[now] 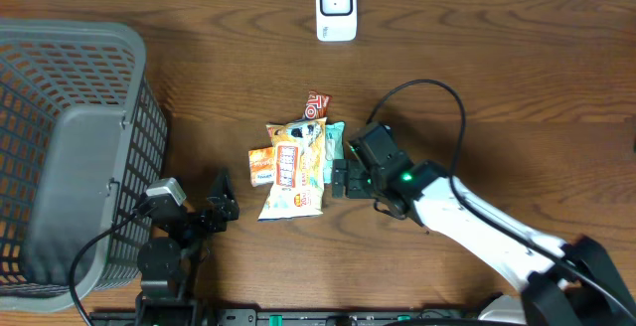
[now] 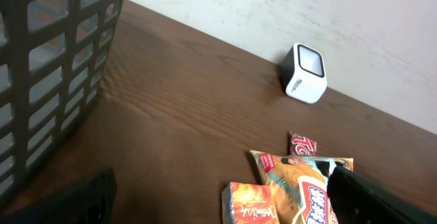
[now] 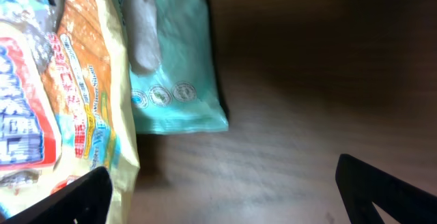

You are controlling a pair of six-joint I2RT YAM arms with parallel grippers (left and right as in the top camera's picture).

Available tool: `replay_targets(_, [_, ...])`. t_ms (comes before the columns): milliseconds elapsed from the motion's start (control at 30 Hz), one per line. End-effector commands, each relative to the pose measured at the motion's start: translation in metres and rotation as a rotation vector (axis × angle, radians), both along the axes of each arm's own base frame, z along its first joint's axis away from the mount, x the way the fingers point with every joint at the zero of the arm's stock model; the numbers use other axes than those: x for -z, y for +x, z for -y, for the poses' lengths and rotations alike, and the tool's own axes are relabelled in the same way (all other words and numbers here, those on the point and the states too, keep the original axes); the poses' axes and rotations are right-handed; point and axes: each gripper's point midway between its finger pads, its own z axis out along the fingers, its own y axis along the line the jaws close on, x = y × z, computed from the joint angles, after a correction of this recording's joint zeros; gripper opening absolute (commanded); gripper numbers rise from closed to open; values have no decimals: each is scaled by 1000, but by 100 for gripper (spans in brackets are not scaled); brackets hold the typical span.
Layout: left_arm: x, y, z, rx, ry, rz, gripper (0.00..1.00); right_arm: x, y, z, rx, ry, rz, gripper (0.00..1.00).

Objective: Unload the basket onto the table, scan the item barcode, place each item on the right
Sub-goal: 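Grasp the large snack bag with the right gripper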

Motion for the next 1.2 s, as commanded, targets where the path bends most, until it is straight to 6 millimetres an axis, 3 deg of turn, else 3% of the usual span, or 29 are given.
replay_targets(0, [16,-2,0,3,-9,-50,98,-3,7,-19,-42,40,9,99])
replay_targets(100, [16,-2,0,3,-10,-50,98,-28,16,-48,-94,160,32,97])
replay_targets(233, [16,-2,0,3,-9,-50,98,-50,13,-81,-149,339,5,91])
replay_targets(500, [16,-2,0,3,-9,-50,98,-33,23,-115,-163,429,-3,90])
replay_targets(667, [16,-2,0,3,-10,-50,98,-7,18,-138,-214,376,-38,85])
replay_targets(800, [16,-2,0,3,-10,-50,98,20,17,-137,-184,170,-34,91])
replay_targets(900, [16,-2,0,3,-9,-50,98,39,10,-135,-186,44,-60,88])
replay_targets(1000, [16,-2,1,3,-10,-50,98,56,3,-127,-173,-69,-92,77])
replay_targets(1167, [16,-2,0,3,-10,-50,98,64,-2,-115,-163,-143,-129,51])
